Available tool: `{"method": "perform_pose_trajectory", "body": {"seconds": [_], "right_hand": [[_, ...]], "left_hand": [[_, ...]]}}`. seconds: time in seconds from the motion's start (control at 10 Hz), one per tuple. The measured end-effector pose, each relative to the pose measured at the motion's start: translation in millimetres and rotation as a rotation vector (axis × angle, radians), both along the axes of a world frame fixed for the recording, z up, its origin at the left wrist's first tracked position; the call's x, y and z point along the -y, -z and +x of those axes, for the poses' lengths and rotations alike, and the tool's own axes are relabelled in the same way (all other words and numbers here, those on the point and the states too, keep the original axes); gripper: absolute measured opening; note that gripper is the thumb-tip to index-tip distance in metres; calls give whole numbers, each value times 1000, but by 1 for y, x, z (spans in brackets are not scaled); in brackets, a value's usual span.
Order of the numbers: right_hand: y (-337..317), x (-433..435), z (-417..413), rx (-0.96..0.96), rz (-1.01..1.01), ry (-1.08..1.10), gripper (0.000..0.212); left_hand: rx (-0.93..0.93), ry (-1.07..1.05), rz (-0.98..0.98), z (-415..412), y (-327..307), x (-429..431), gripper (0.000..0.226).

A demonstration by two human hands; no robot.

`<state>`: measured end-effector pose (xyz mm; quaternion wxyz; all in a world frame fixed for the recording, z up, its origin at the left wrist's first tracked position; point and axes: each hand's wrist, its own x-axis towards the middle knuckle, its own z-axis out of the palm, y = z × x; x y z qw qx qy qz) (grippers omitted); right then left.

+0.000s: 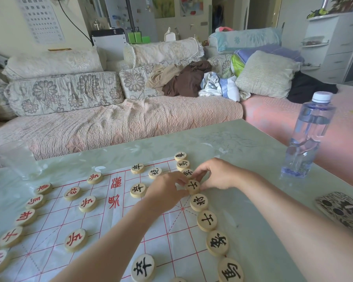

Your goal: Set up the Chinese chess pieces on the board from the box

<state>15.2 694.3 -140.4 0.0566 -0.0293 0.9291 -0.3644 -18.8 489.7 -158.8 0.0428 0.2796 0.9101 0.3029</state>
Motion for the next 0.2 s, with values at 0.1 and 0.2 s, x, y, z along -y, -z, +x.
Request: {"method": "perform_pose_trajectory", "body": {"seconds": [0.1,0.2], "right_hand": [[-4,-1,3,28,50,14,42],[-20,-1,10,12,53,85,35]], "left_hand": [[9,5,2,5,-2,5,37],[-5,-31,-8,8,-13,14,42]]}}
